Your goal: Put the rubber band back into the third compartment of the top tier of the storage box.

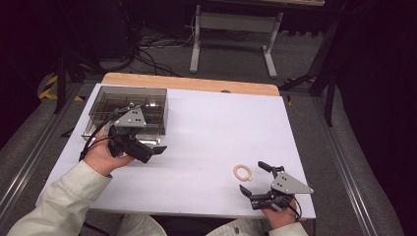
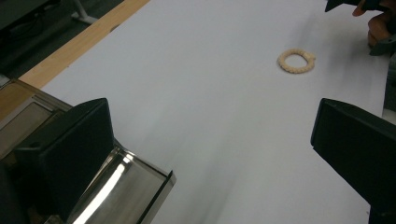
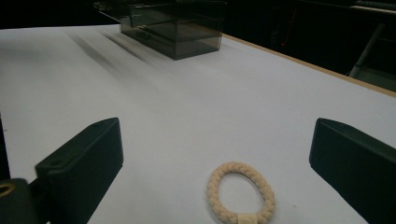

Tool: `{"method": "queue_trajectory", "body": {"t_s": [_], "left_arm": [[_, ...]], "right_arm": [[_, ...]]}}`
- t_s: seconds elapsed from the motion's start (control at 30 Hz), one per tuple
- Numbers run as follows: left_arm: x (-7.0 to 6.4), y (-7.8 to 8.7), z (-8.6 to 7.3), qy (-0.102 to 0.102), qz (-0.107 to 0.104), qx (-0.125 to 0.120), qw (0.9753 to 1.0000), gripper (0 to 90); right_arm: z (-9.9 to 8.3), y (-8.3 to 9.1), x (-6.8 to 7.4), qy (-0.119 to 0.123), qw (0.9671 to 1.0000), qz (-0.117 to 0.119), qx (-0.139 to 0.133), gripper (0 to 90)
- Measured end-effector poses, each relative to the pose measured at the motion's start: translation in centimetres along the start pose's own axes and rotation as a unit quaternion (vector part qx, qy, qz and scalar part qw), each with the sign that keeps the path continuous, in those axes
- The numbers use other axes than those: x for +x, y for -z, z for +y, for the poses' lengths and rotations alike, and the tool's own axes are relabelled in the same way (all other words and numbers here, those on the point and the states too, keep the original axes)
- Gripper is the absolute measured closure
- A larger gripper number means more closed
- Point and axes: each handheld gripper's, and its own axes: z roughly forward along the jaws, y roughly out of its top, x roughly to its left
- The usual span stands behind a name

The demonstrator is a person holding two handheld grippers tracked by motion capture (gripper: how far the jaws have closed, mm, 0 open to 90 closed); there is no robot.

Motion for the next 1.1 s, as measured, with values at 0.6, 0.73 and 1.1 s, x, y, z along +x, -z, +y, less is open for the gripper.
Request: {"method": "queue_trajectory", "body": {"t_s": [0.6, 0.73, 1.1], "left_arm": [[-1.7, -2.2, 1.3, 0.008, -0.022, -0.021, 0.9995, 3.7], [-2.2, -3.2, 1.6, 0.015, -0.025, -0.025, 0.9993, 4.4], [-3.7, -6.8, 1.9, 0.023, -0.044, -0.02, 0.9986, 6.4]], "right_arm": [[0.0, 0.1, 0.1, -0.001, 1.0, 0.002, -0.001, 3.4], [0.0, 0.1, 0.1, 0.0, 1.0, 0.002, -0.001, 3.4], [0.1, 0.2, 0.1, 0.001, 1.0, 0.0, 0.002, 3.5]]}}
